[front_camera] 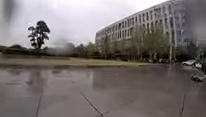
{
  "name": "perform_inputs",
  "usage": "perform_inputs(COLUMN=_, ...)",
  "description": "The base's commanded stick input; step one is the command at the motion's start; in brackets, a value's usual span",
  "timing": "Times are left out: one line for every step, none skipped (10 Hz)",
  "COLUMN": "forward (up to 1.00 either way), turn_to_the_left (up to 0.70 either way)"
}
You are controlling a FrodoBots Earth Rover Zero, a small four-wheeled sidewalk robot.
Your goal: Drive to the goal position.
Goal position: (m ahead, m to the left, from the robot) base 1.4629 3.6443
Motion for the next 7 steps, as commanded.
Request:
perform_inputs(forward=0.0, turn_to_the_left=0.45)
perform_inputs(forward=0.0, turn_to_the_left=0.45)
perform_inputs(forward=0.0, turn_to_the_left=0.45)
perform_inputs(forward=0.0, turn_to_the_left=0.45)
perform_inputs(forward=0.0, turn_to_the_left=0.45)
perform_inputs(forward=0.0, turn_to_the_left=0.45)
perform_inputs(forward=0.0, turn_to_the_left=0.45)
